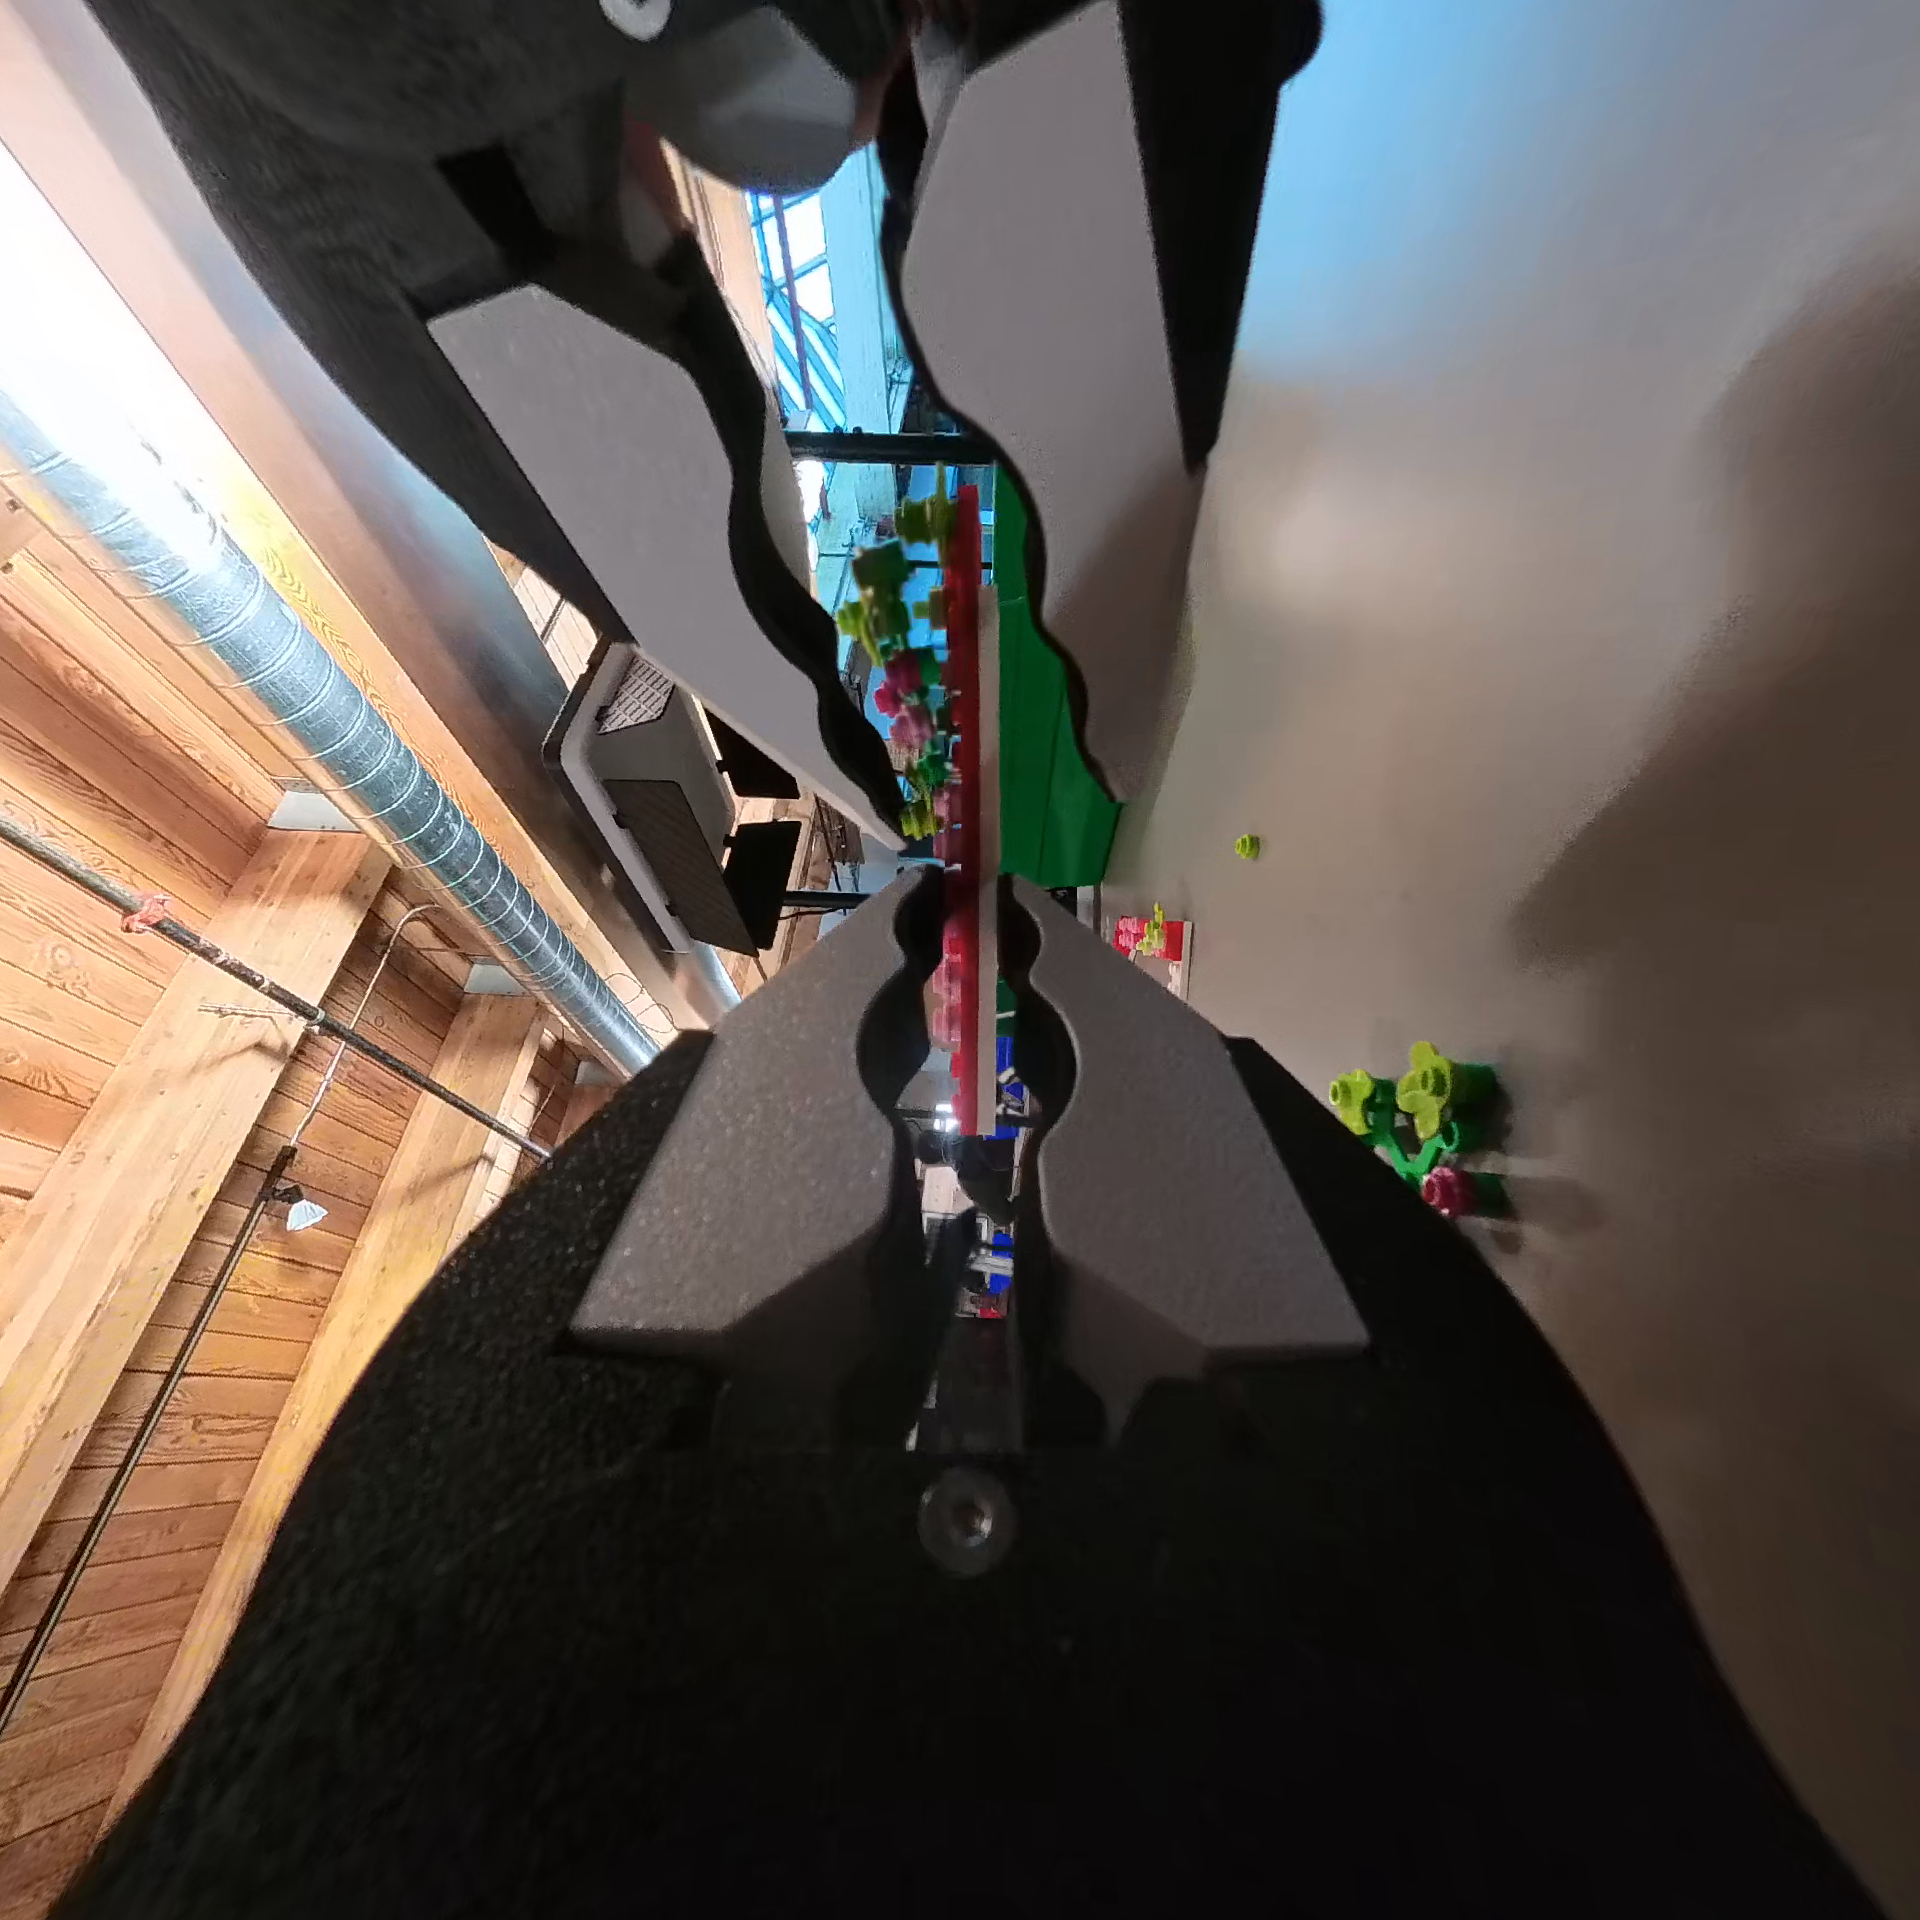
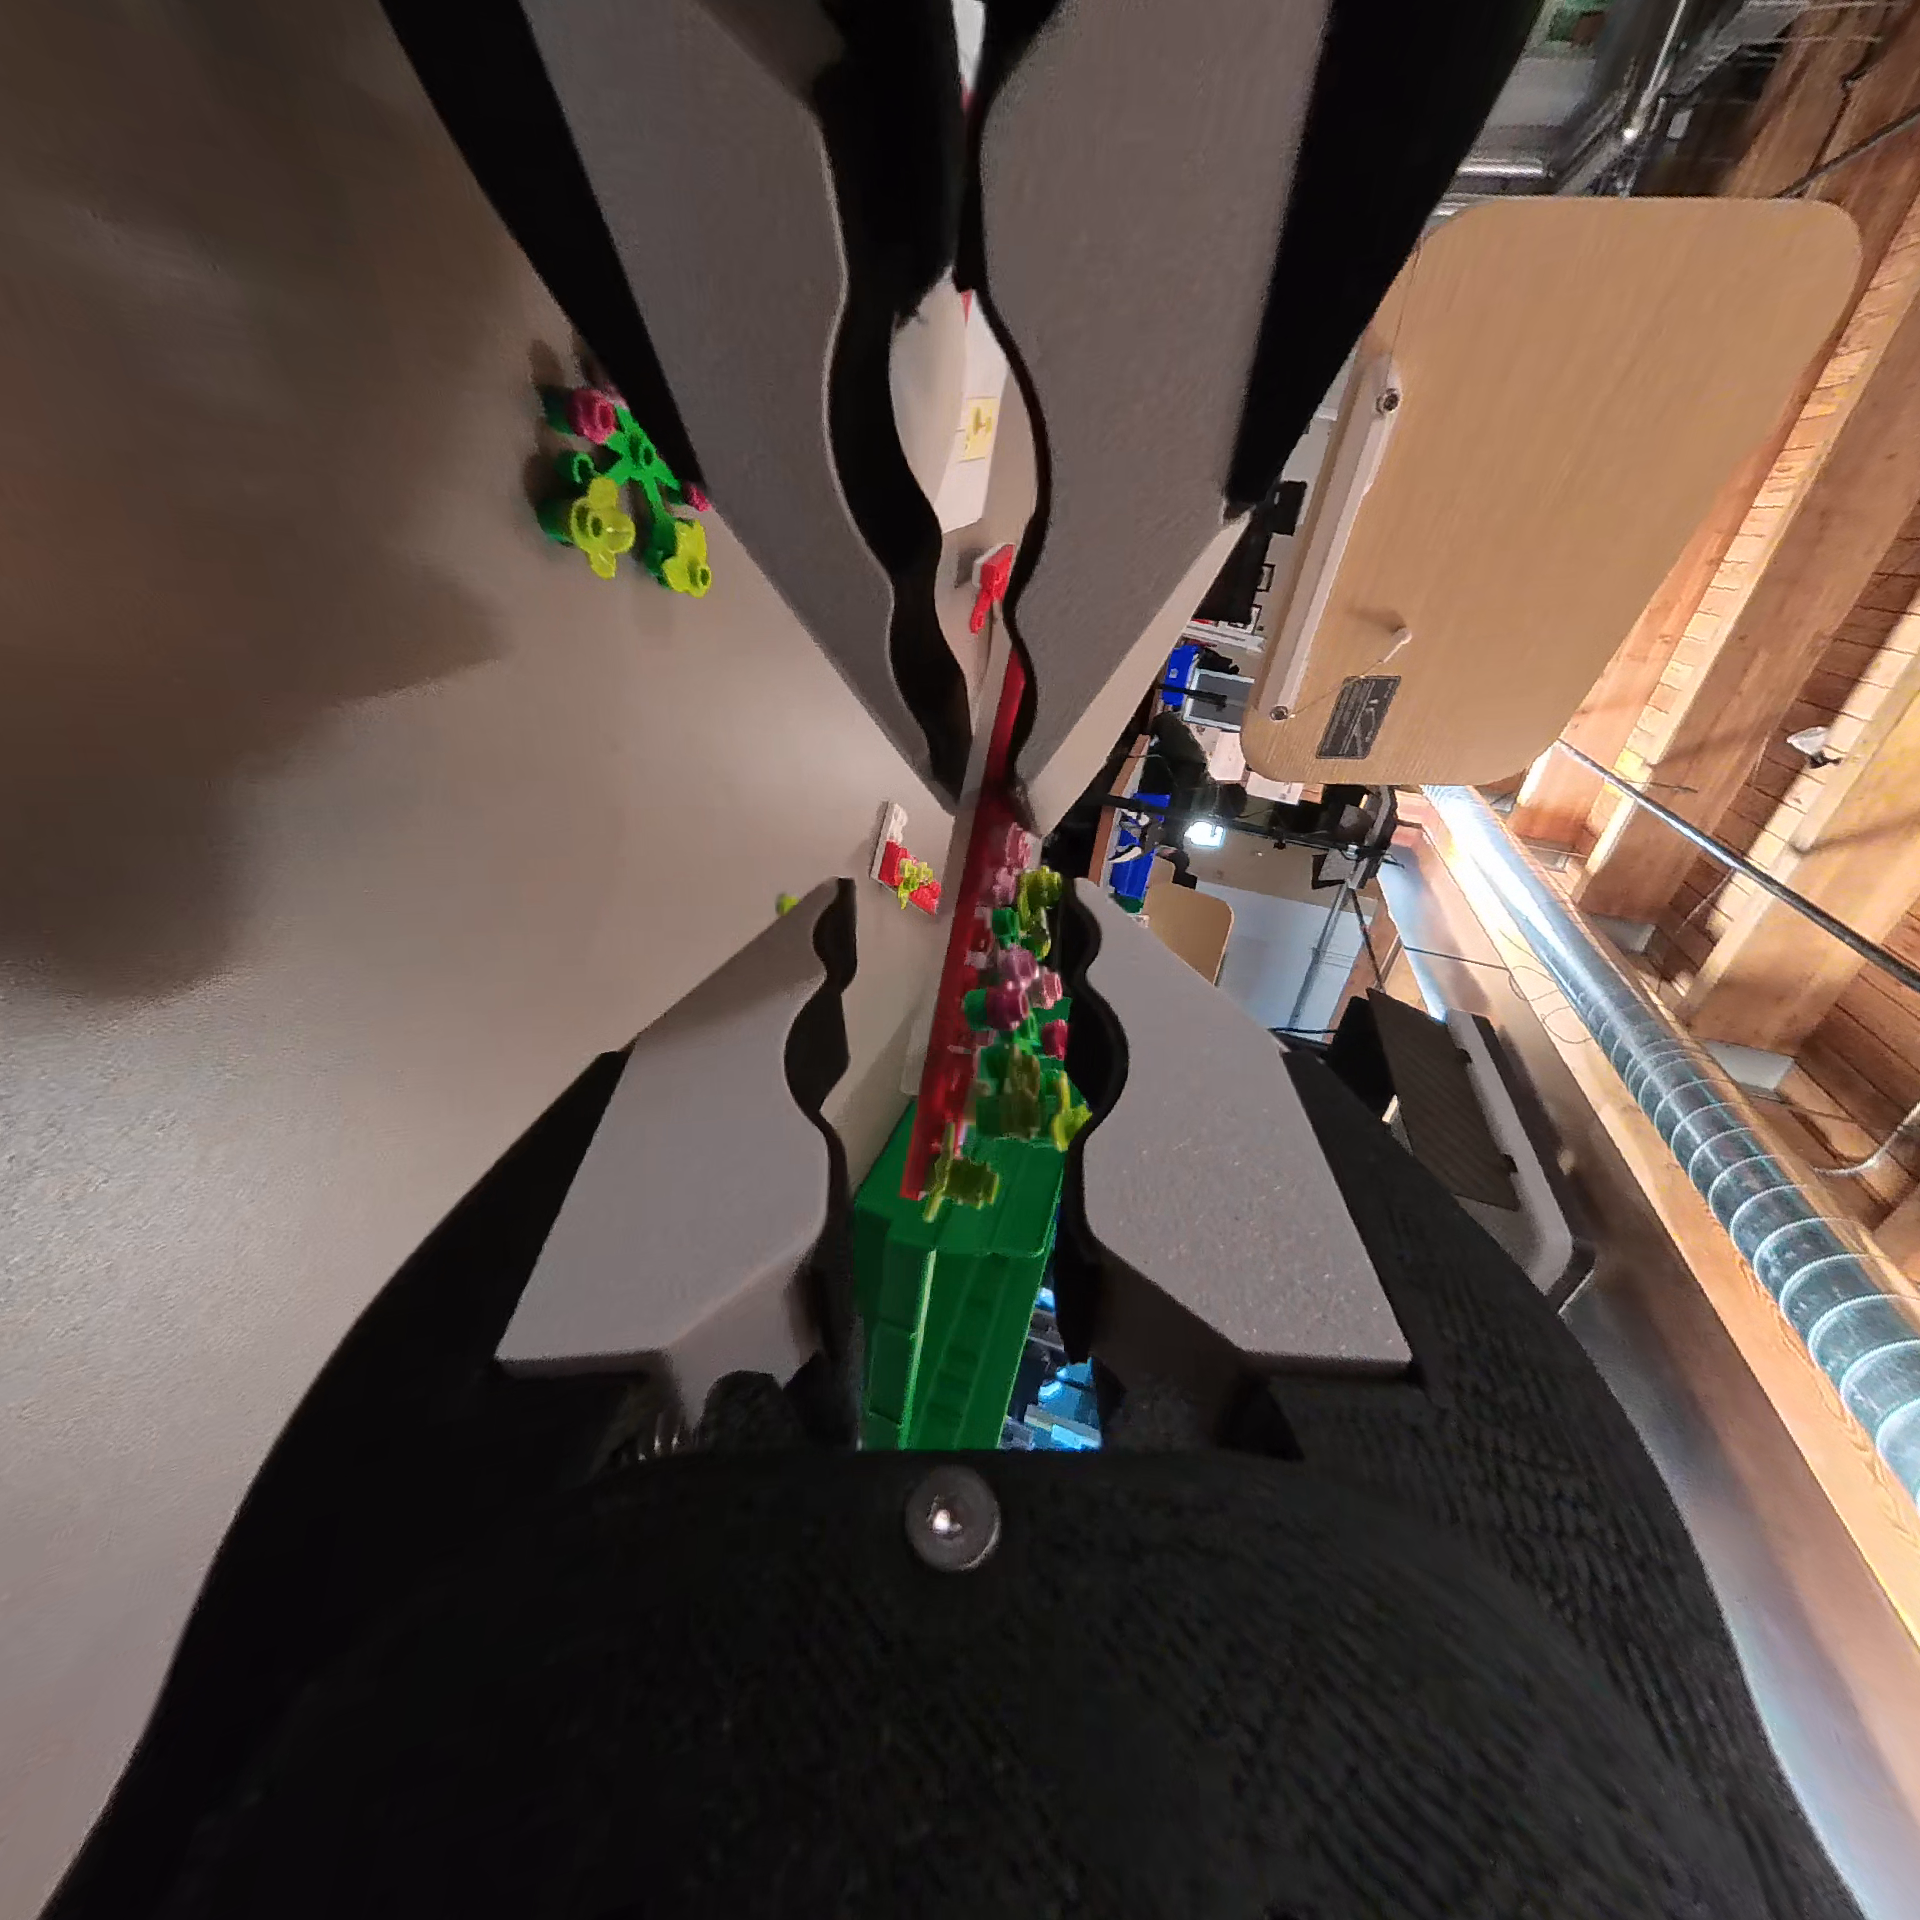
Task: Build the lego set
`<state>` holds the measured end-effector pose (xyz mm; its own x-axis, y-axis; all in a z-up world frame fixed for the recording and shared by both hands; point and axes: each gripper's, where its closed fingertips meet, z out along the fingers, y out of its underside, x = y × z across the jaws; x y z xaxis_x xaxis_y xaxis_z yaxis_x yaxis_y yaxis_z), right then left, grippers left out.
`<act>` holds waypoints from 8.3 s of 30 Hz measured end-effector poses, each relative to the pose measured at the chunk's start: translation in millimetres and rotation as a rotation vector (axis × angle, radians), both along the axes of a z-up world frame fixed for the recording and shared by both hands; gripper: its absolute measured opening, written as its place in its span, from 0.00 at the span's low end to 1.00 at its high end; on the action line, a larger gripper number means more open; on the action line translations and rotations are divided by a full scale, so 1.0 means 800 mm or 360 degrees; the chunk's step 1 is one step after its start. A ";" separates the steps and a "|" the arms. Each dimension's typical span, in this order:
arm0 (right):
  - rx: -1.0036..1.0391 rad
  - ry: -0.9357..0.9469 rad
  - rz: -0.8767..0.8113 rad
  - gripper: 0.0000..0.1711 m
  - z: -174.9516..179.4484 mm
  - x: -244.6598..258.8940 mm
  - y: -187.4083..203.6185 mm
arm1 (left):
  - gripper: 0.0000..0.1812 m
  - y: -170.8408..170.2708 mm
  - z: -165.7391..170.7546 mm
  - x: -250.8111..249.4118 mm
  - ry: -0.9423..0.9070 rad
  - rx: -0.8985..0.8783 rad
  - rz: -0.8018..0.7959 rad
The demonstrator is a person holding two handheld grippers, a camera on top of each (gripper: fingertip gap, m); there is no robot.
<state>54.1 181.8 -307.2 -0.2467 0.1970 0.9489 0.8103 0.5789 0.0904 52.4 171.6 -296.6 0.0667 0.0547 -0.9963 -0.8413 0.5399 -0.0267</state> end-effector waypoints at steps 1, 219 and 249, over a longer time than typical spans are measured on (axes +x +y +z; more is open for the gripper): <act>0.0005 0.0010 -0.0005 0.20 0.001 0.000 0.001 | 0.03 0.000 0.000 0.000 -0.0001 -0.0002 0.0001; -0.0507 0.0266 0.0343 0.11 -0.020 0.011 -0.012 | 0.04 -0.012 -0.032 0.009 -0.0133 -0.0525 -0.0189; -0.1220 0.0888 0.0273 0.04 0.007 0.025 -0.011 | 0.04 0.002 -0.047 -0.002 -0.0116 -0.0638 -0.0099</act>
<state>74.2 172.8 -301.7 0.1181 0.8153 0.5668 0.5212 0.4350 -0.7343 51.1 173.1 -334.6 0.1290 -0.3429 -0.9305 -0.7954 0.5246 -0.3036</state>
